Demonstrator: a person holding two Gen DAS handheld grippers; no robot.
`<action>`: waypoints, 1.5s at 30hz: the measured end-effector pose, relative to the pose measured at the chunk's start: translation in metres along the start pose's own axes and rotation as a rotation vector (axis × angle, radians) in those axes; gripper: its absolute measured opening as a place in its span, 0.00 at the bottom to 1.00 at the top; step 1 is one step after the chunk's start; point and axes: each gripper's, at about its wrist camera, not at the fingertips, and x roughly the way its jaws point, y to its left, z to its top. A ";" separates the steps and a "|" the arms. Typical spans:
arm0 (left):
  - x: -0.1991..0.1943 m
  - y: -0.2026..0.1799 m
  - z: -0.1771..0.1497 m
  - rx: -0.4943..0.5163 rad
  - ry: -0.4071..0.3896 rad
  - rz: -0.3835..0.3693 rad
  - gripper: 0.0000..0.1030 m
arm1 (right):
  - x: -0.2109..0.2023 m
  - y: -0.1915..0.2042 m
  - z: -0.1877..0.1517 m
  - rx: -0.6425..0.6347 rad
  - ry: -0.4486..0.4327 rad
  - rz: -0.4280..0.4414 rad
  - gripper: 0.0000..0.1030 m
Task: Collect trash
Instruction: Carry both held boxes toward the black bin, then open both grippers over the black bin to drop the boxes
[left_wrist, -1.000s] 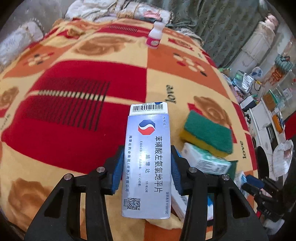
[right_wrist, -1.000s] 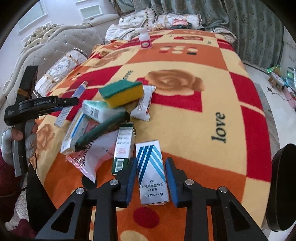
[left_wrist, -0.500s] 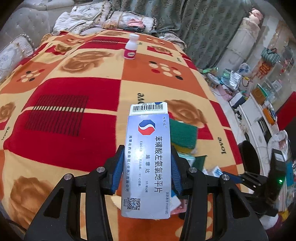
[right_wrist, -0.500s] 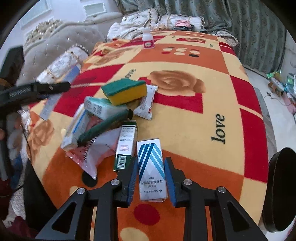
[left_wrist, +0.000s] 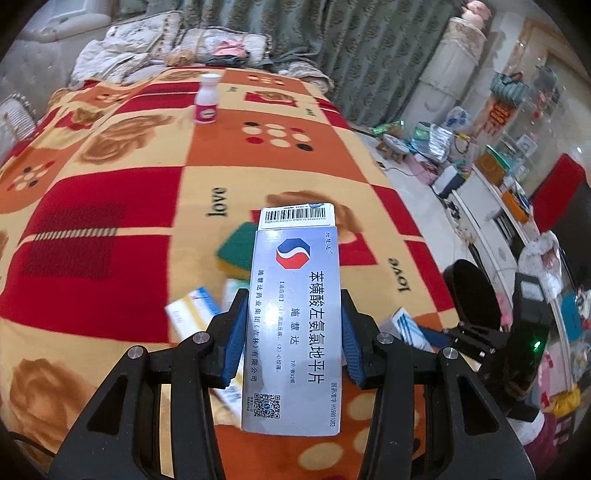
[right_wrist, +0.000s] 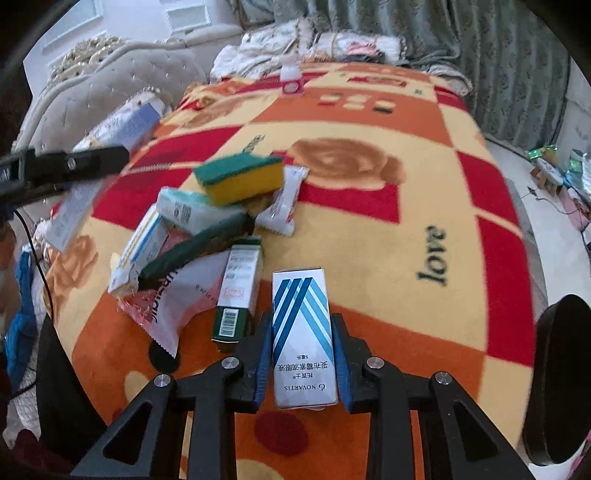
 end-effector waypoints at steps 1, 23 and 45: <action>0.002 -0.007 0.000 0.008 0.003 -0.009 0.43 | -0.006 -0.005 0.001 0.010 -0.014 -0.002 0.27; 0.073 -0.194 -0.001 0.239 0.100 -0.157 0.43 | -0.094 -0.136 -0.041 0.252 -0.141 -0.212 0.27; 0.137 -0.280 -0.013 0.310 0.185 -0.214 0.43 | -0.103 -0.234 -0.087 0.447 -0.114 -0.277 0.27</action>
